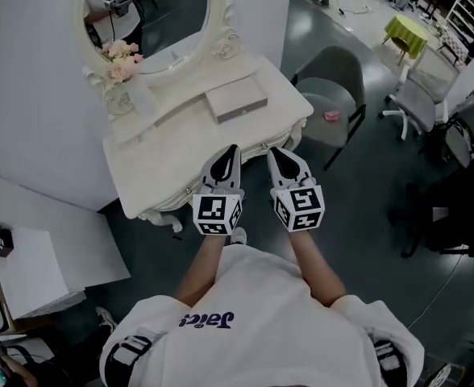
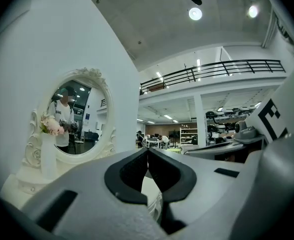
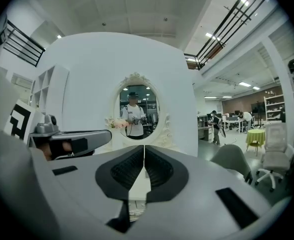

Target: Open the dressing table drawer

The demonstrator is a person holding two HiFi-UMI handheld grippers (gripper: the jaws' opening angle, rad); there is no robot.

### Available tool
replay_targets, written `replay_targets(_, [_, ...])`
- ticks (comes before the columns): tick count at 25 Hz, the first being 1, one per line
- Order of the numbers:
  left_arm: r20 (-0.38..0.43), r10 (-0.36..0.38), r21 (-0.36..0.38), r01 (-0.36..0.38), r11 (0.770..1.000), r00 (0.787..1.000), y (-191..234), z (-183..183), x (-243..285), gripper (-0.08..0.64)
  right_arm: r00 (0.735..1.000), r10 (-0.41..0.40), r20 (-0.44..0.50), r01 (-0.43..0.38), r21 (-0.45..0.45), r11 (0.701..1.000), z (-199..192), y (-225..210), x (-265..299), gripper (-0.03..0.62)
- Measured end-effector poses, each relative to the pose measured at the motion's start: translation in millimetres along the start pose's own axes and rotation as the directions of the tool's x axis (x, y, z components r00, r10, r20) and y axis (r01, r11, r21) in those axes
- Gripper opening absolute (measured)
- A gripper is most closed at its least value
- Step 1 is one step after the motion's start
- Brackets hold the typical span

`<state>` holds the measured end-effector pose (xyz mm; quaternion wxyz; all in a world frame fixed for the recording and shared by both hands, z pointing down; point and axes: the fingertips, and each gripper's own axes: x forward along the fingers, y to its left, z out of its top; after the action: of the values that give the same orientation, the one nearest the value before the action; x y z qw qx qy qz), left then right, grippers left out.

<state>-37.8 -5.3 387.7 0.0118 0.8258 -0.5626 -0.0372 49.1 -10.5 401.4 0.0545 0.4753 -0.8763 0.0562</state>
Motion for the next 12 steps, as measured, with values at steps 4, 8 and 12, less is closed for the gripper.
replay_targets(4, [-0.001,-0.006,-0.006,0.006,1.0,1.0,42.7,-0.1,39.7,0.015,1.0,-0.001,-0.021,0.0,-0.013,1.0,4.9,-7.6,61.9,0.015])
replay_targets(8, [-0.026,-0.004,-0.017,0.003,1.0,1.0,81.4,-11.4,73.7,0.015,0.999,-0.003,-0.045,0.002,-0.02,1.0,4.9,-15.3,115.2,0.015])
replay_targets(12, [-0.077,-0.007,-0.038,0.004,0.999,0.997,107.5,-31.0,101.1,0.015,0.995,-0.003,-0.096,0.003,-0.005,1.0,-12.5,-21.5,153.3,0.015])
